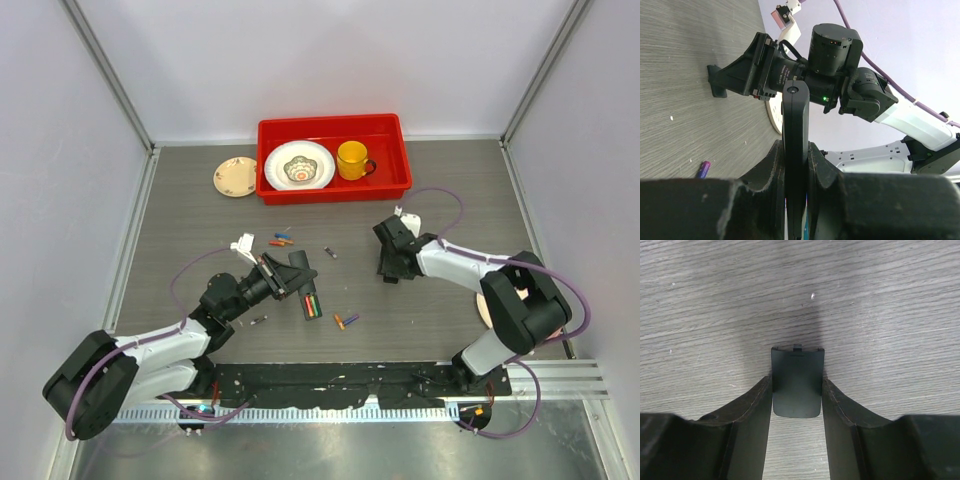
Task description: Load the batteries into the remote control
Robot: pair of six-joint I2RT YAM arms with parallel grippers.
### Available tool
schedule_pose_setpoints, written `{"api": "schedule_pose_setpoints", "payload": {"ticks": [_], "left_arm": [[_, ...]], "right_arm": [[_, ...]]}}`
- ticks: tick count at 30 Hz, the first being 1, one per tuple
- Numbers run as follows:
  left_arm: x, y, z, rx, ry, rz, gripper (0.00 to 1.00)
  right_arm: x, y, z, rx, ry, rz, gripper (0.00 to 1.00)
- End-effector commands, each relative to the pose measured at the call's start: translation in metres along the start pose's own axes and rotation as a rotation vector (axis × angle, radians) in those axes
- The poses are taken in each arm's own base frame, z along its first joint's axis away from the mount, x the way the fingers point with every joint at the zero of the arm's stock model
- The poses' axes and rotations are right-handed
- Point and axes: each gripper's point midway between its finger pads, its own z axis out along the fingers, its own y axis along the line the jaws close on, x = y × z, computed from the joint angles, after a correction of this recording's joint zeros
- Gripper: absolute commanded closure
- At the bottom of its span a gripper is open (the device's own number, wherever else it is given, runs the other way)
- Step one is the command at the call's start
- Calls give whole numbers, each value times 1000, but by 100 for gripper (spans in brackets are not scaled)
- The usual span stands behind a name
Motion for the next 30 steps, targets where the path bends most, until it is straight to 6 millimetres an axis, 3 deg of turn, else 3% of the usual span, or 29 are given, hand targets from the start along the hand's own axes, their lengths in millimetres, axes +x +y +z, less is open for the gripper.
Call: {"api": "schedule_pose_setpoints", "payload": {"ticks": [1, 3, 9, 15, 20, 22, 23, 25, 30], "left_arm": [[-7, -20, 2, 70, -20, 13, 100], [-9, -19, 2, 67, -36, 9, 100], [-16, -21, 6, 64, -65, 17, 100], [-21, -16, 24, 42, -70, 18, 100], [-19, -20, 46, 74, -62, -10, 100], [-19, -29, 55, 105, -62, -12, 100], [-12, -25, 60, 98, -47, -17, 100], [-9, -33, 69, 120, -52, -20, 100], [-8, -24, 79, 103, -92, -50, 100]], "right_arm": [[45, -25, -7, 58, 159, -44, 84], [26, -18, -22, 26, 112, -38, 90], [-5, -8, -75, -73, 45, -81, 98], [-30, 14, -156, -293, -25, -179, 99], [-23, 36, -215, -487, 48, -311, 99], [-8, 38, -228, -496, 97, -403, 99], [-11, 41, -233, -482, 78, -430, 99], [3, 48, -244, -476, 94, -504, 99], [17, 64, -237, -449, 84, -516, 99]]}}
